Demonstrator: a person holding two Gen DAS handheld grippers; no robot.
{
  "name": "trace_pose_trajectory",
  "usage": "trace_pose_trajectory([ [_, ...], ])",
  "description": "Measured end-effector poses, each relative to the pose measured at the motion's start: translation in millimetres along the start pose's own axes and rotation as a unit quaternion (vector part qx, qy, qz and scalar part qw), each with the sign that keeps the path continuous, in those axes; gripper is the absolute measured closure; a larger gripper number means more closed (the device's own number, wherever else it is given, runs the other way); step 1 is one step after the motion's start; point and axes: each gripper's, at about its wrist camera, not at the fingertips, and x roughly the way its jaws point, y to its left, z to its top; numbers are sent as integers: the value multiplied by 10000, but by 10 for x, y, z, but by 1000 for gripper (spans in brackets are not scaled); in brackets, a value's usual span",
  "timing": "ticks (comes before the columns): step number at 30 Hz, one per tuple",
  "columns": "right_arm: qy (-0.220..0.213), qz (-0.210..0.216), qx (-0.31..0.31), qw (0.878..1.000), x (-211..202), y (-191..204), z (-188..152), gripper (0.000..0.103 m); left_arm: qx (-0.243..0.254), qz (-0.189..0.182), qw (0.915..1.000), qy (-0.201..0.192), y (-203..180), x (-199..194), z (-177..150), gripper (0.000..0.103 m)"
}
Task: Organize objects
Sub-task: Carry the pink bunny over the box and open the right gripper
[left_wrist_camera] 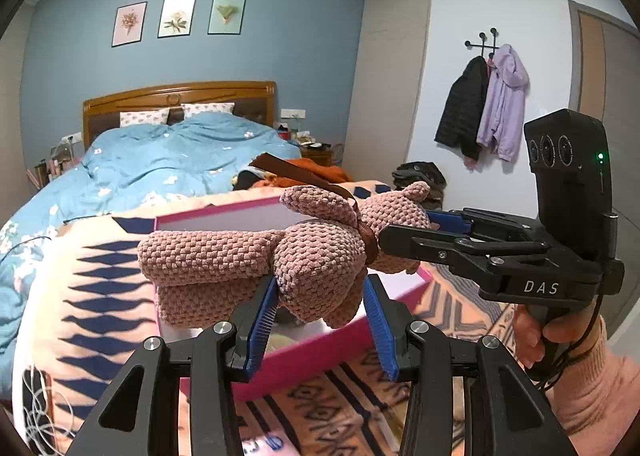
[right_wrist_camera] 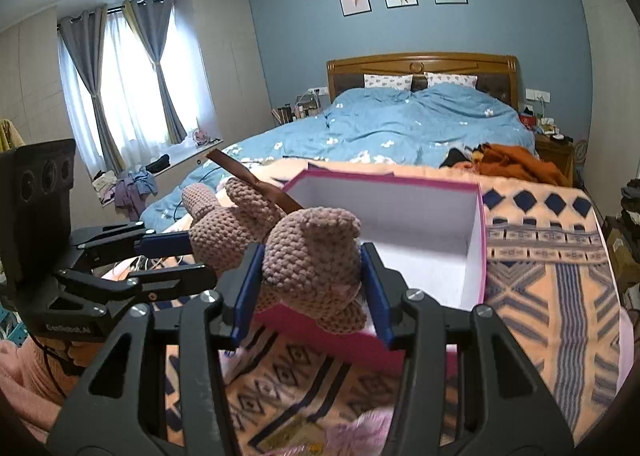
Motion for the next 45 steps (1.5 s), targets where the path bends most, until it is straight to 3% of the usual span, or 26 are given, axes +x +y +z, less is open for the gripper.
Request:
trace_pose_trajectory([
  [13,210,-93,-35,9997,592,-205,331,52,-330,203,9987,341,449,524,252,58],
  [34,1168,-231,434,9919,1566,-597,445,50,-864,536,9882,1148,947,1329,154,58],
  [45,1346,-289,667,9882,1634,-700,410,43,-954,684,9878,1020,901,1206,94,57],
])
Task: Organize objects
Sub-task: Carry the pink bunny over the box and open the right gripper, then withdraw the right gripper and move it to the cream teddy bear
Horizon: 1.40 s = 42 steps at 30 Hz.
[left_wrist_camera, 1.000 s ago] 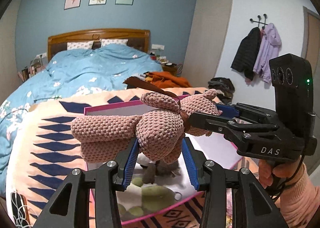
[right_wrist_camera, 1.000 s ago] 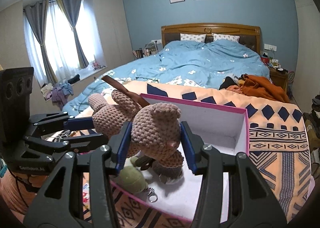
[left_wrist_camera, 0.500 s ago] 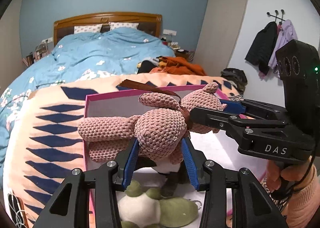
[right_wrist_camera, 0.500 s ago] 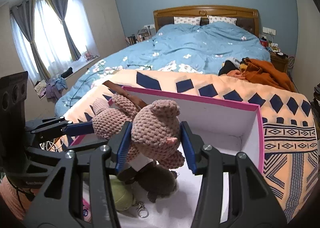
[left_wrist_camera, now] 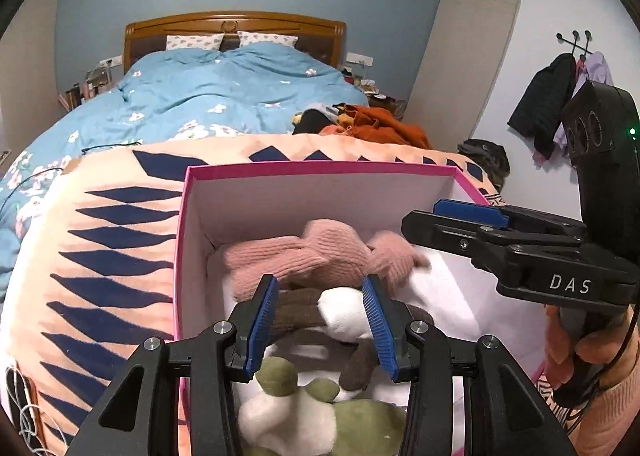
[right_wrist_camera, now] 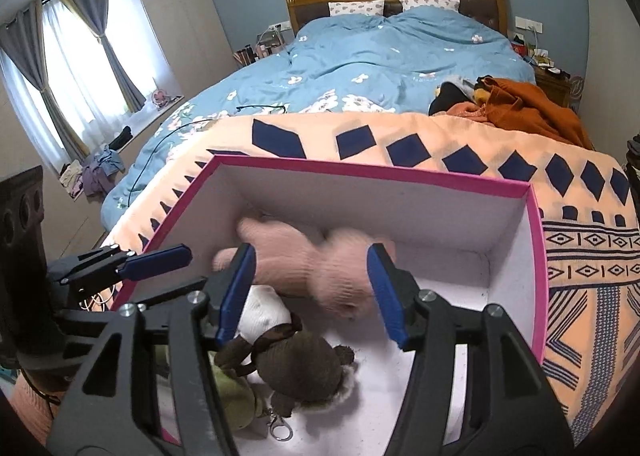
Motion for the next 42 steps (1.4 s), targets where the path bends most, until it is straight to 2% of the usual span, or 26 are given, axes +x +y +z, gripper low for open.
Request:
trace_pose_trajectory([
  [7,-92,116,-160,9998,-139,97,-98,43,97,-120,9992,-363,-72,-207,-76,40],
  [14,-334,425,-232,9983,-437,186,-265,43,215,-277,9960,-820,-163,-531,-222,21],
  [21,-509,703,-355,9956,-752,308,-469,43,257,-368,9923,-1152,-255,-806,-393,13],
  [25,-601,856,-352,9939,-949,337,-626,42,301,-366,9897,-1351,-345,-944,-532,0],
  [27,-641,892,-354,9933,-1030,349,-709,42,364,-389,9883,-1428,-397,-991,-610,0],
  [33,-699,816,-376,9935,-1220,347,-961,40,451,-383,9893,-1335,-544,-1001,-841,0],
  [42,-623,669,-113,9957,-1413,163,-1376,39,706,-693,9898,-1024,-776,-941,-1169,0],
])
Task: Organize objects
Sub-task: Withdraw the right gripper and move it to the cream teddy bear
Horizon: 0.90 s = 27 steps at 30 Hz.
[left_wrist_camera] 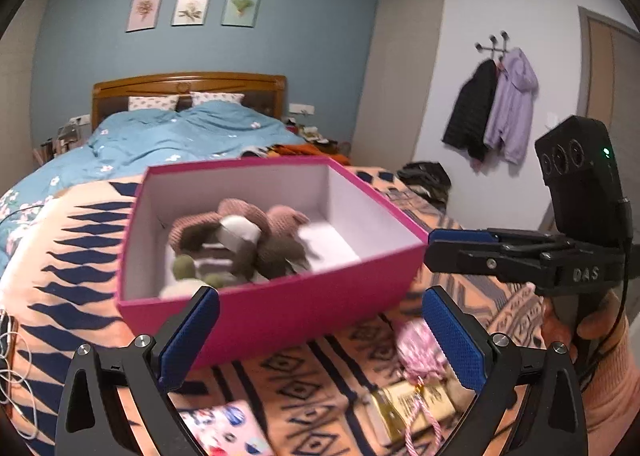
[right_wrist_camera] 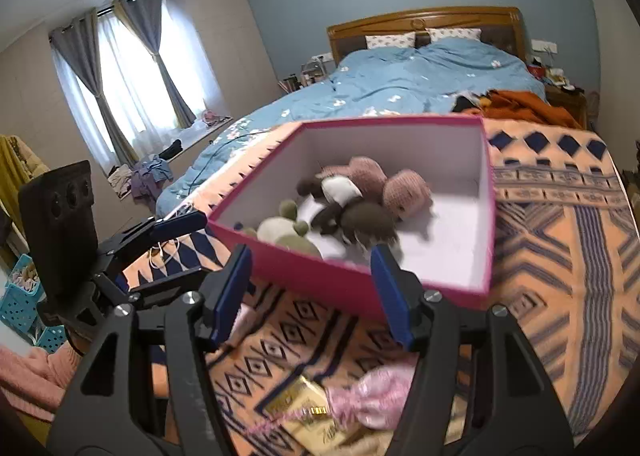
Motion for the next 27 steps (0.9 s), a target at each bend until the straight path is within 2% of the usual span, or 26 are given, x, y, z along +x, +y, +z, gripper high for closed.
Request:
trace_pose_trajectory([
  [7,192,-374,502,9979,-118,-292,-407,39,337,-332,9984,323,-334,112,-197,0],
  [13,451,-685,1001,9916,-154,-579,-747,39,492,-467,9960,582,-514,231,-334,0],
  [20,536,-726,1234,9882,-194,-677,-950,39,620,-360,9938,852,-621,363,-462,0],
  [27,527,-701,1200,9889,-185,-630,-990,39,653,-236,9914,1111,-635,445,-588,1],
])
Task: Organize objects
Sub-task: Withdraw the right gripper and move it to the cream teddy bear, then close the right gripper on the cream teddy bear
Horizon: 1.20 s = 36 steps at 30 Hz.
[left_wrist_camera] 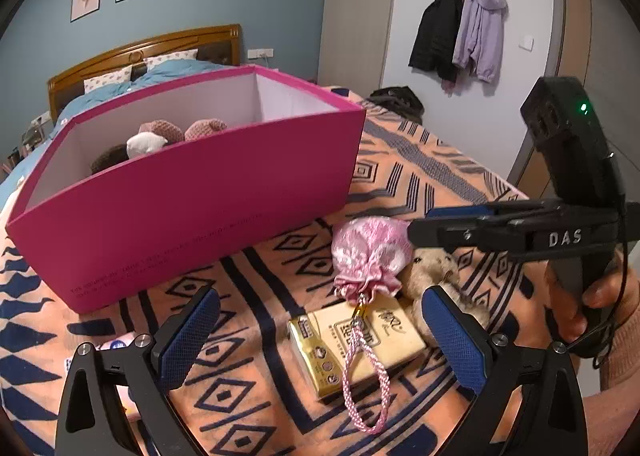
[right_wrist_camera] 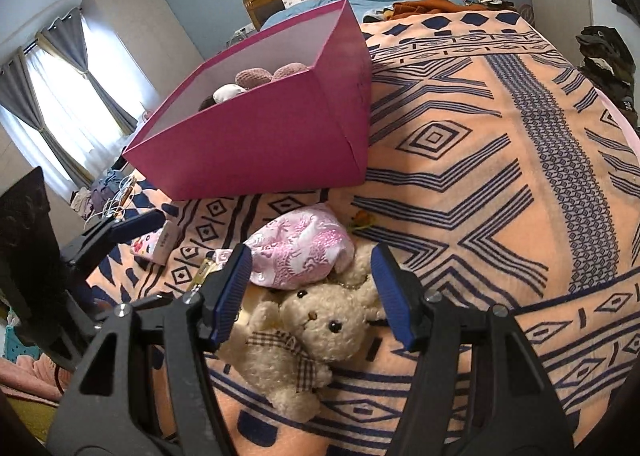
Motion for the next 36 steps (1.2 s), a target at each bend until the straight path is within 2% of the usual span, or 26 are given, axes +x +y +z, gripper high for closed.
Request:
trace_pose_trajectory([
  [7,1,-3,97,10000,-12,-43,-40,39,-30,167,9995,260,28,151,-40,8],
  [15,31,108,-188,9998,83,111,-13,39,-158,400,9979,477,118,265,-50,16],
  [24,141,412,-234,9988,291,200,66,39,-566,685,9951,433,310,235,-46,18],
  [28,22,398,-188,9990,217,160,83,39,-557,473,9972,170,298,74,-25,18],
  [30,-84,258,-127,9996,129,89,91,39,-482,305,9984,45,248,-11,4,18],
  [36,-99,-127,197,9997,-26,-199,28,39,13,-319,9993,-185,-31,-207,63,18],
])
